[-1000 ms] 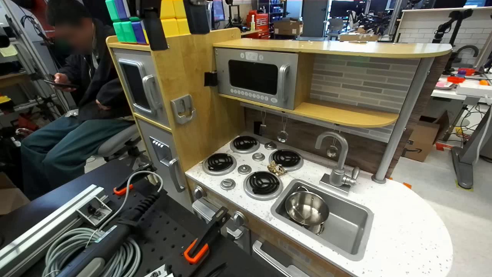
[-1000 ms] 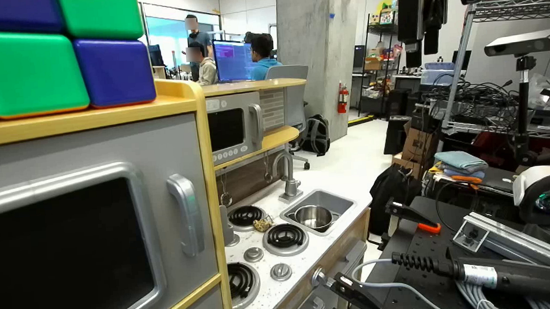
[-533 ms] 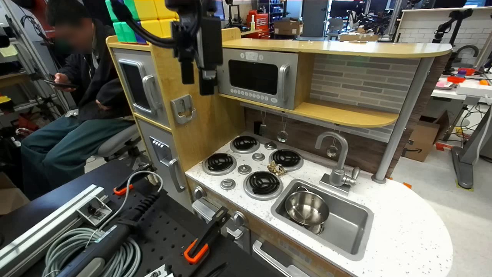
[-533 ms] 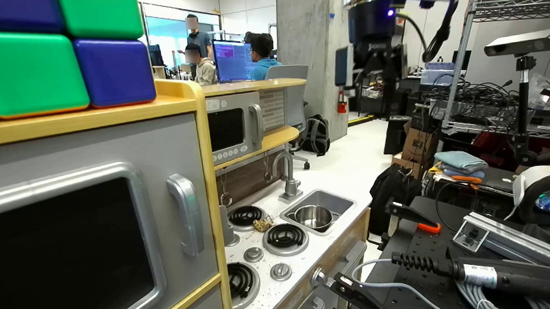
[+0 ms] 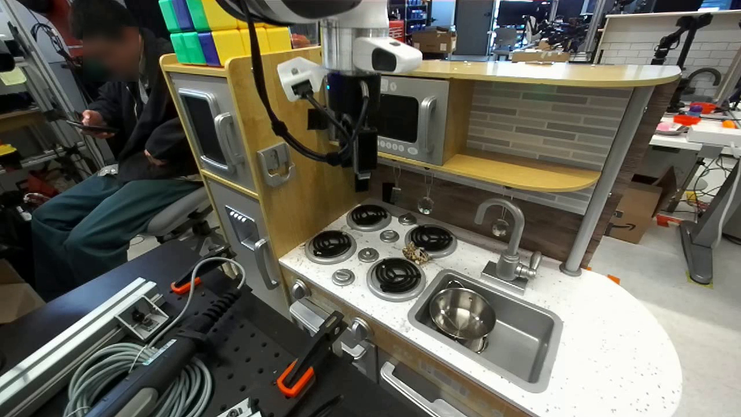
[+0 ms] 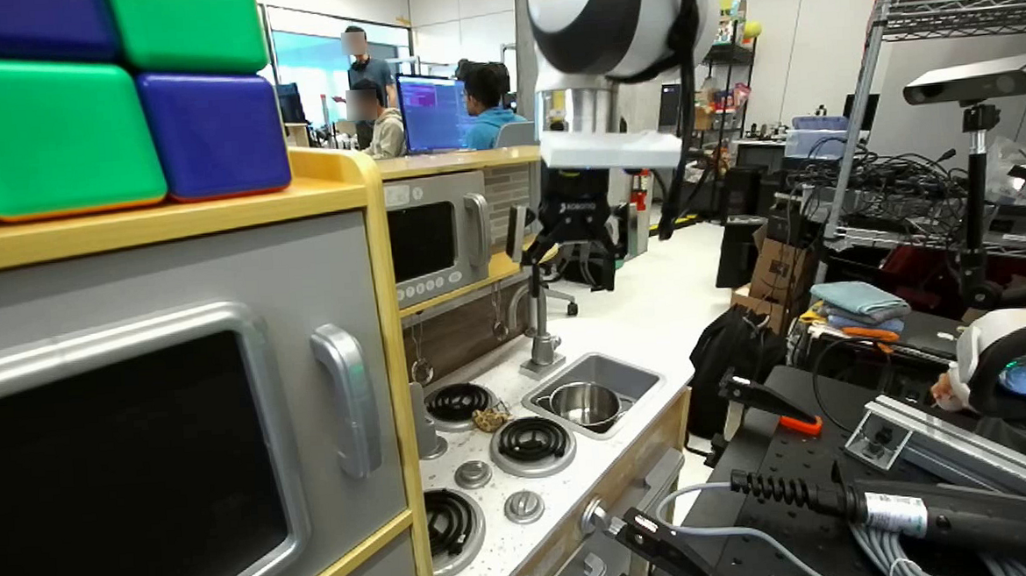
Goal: Pick up the object from the stove and put it in the pot that is in the sink
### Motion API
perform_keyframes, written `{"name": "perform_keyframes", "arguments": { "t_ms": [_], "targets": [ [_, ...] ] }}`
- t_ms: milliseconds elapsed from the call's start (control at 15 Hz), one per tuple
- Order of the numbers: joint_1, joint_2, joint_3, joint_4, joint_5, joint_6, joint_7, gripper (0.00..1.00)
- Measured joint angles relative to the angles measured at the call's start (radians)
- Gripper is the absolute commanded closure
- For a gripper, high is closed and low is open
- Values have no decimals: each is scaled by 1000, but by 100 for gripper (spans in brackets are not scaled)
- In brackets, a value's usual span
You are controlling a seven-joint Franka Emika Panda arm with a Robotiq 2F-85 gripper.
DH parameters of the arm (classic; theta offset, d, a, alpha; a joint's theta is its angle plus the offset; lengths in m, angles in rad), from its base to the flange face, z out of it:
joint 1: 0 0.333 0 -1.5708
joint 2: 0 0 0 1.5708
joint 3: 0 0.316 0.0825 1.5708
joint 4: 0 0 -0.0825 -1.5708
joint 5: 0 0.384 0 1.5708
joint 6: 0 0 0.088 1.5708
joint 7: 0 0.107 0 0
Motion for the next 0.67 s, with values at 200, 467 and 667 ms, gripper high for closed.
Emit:
{"name": "perform_keyframes", "arguments": {
  "t_ms": [200, 467, 667],
  "targets": [
    [41, 139, -24, 109, -4, 11, 64, 0],
    [47, 171, -31, 149, -4, 8, 72, 0],
    [58, 175, -46, 140, -4, 52, 74, 0]
  ]
}}
